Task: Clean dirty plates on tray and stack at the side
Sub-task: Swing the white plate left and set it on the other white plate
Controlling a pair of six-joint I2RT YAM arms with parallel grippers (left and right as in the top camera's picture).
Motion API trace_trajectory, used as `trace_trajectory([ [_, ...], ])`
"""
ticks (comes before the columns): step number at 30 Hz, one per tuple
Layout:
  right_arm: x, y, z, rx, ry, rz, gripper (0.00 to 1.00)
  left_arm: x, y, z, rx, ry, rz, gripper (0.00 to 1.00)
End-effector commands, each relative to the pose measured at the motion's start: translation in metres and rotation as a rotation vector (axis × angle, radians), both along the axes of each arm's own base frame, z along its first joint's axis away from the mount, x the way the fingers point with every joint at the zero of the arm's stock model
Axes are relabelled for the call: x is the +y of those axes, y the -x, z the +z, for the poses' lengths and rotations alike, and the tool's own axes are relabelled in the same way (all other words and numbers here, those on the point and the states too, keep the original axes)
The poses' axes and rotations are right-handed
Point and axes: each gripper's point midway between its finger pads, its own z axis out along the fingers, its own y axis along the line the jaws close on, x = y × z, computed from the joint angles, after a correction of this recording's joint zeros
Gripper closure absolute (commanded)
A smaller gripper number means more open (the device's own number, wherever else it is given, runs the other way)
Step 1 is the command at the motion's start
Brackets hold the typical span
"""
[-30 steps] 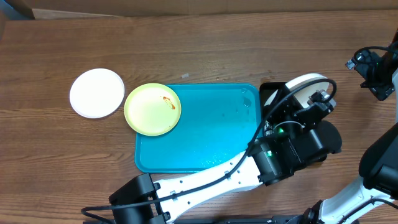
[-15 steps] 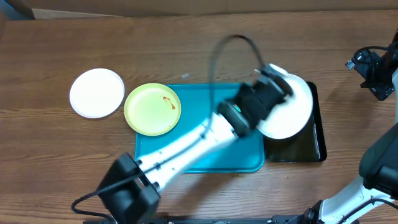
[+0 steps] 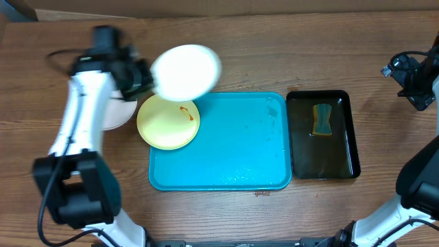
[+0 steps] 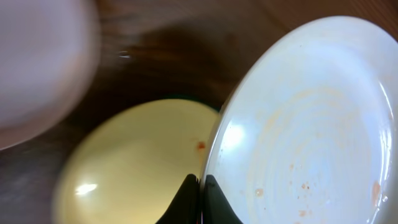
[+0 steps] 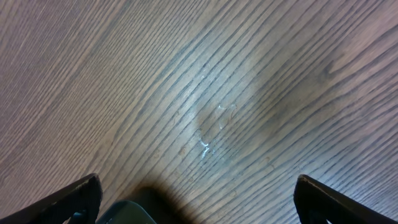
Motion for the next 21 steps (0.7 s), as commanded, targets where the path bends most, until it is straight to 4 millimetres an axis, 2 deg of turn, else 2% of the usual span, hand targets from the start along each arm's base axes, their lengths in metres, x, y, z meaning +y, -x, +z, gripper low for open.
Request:
trace_trajectory([
  [1,-0.001,-0.002,0.011,-0.027,0.011,-0.007,0.00,0.062,0.017,0.015,-0.005,0.022,0.115,0.96],
  [4,-0.001,-0.002,0.011,-0.027,0.011,-0.007,0.00,0.131,0.041,0.006,0.054,-0.070,0.281,0.96],
  [6,-0.001,-0.002,0.011,-0.027,0.011,-0.007,0.00,0.166,0.055,0.003,0.084,-0.136,0.372,0.96],
  [9,-0.001,-0.002,0.011,-0.027,0.011,-0.007,0.00,0.199,0.067,0.001,0.095,-0.200,0.456,0.96],
  [13,-0.001,-0.002,0.011,-0.027,0.011,-0.007,0.00,0.223,0.071,-0.005,0.096,-0.307,0.503,0.96],
  [21,-0.001,-0.002,0.011,-0.027,0.011,-0.007,0.00,0.220,0.064,-0.029,0.080,-0.366,0.491,0.96],
])
